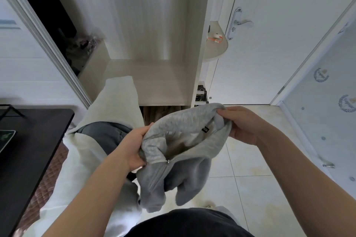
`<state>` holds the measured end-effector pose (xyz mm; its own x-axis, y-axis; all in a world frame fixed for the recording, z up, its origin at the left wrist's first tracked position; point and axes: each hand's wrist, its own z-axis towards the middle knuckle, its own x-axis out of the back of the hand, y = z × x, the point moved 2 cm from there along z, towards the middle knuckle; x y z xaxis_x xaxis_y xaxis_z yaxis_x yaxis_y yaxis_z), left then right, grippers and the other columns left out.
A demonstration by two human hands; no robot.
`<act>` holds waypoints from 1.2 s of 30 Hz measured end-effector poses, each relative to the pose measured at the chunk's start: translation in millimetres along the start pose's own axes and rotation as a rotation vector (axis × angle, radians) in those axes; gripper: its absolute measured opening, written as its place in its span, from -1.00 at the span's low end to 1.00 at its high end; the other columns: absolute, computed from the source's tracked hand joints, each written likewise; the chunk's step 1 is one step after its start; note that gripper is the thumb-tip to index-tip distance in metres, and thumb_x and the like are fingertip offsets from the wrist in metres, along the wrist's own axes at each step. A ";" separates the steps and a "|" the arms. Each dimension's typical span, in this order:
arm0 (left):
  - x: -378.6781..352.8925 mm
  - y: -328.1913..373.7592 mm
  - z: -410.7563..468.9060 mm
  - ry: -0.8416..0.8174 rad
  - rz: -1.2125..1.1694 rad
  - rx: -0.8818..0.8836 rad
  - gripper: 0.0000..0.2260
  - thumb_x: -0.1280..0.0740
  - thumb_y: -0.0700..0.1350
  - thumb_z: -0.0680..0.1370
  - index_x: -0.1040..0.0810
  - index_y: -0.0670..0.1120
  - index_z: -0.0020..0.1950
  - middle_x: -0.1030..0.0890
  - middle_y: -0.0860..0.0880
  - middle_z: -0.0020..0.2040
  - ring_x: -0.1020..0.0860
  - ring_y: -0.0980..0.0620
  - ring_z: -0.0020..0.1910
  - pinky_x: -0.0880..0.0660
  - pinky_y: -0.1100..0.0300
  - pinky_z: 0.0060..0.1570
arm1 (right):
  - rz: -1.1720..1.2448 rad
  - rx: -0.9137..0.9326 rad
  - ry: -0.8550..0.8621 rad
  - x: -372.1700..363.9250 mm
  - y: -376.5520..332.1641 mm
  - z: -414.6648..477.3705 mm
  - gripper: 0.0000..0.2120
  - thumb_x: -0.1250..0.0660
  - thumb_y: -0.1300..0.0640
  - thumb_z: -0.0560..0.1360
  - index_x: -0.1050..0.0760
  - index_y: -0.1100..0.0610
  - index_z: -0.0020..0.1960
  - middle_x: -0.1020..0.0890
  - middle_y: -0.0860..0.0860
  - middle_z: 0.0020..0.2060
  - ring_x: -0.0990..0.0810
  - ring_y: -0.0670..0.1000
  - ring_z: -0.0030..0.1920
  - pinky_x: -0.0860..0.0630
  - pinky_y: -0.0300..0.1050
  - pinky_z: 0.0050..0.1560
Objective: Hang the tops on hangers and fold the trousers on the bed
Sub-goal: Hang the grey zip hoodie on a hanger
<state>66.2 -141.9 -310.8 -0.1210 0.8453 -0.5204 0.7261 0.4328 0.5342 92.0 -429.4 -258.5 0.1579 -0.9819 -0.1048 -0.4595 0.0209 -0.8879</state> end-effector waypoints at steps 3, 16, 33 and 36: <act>1.8 -6.8 -2.4 -0.002 0.054 0.002 -0.53 -0.29 0.16 0.60 -0.66 -0.21 0.25 -0.59 -0.22 0.32 -0.54 -0.21 0.34 -0.36 -0.13 0.45 | -0.037 -0.054 -0.073 -17.3 -13.7 0.0 -0.63 -0.30 0.12 0.60 -0.52 0.39 0.25 -0.62 0.26 0.11 -0.59 0.19 0.09 -0.51 0.13 0.25; -18.0 -21.9 10.5 0.138 0.533 -0.384 -0.78 -0.36 -0.06 0.63 -0.67 -0.22 0.04 -0.73 -0.17 -0.05 -0.69 -0.16 -0.01 -0.64 0.05 -0.01 | 0.229 -0.210 -0.154 -25.4 -17.9 2.4 -0.70 -0.38 -0.02 0.46 -0.66 0.23 -0.05 -0.65 0.14 -0.14 -0.63 0.08 -0.14 -0.59 -0.03 -0.02; -21.0 -21.1 12.8 0.118 0.919 -0.451 -0.58 -0.30 0.42 0.38 -0.57 0.08 -0.18 -0.58 0.14 -0.34 -0.53 0.13 -0.33 -0.47 0.16 -0.24 | 0.318 -0.225 -0.097 -25.8 0.2 11.1 -0.65 -0.31 -0.02 0.50 -0.66 0.26 0.01 -0.69 0.16 -0.04 -0.68 0.11 -0.03 -0.64 -0.03 0.05; -19.5 -19.6 9.5 0.165 1.281 -0.589 -0.67 -0.39 0.25 0.51 -0.47 0.11 -0.35 -0.50 0.18 -0.44 -0.46 0.19 -0.40 -0.41 0.16 -0.28 | 0.336 -0.199 -0.129 -30.4 -3.4 18.2 -0.67 -0.32 0.02 0.50 -0.62 0.26 0.07 -0.68 0.15 -0.04 -0.66 0.10 0.00 -0.60 0.00 0.13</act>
<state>60.7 -169.9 -317.4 0.2894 0.7549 0.5885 0.0135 -0.6179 0.7861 104.7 -396.3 -260.5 0.0725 -0.8948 -0.4405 -0.6622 0.2871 -0.6921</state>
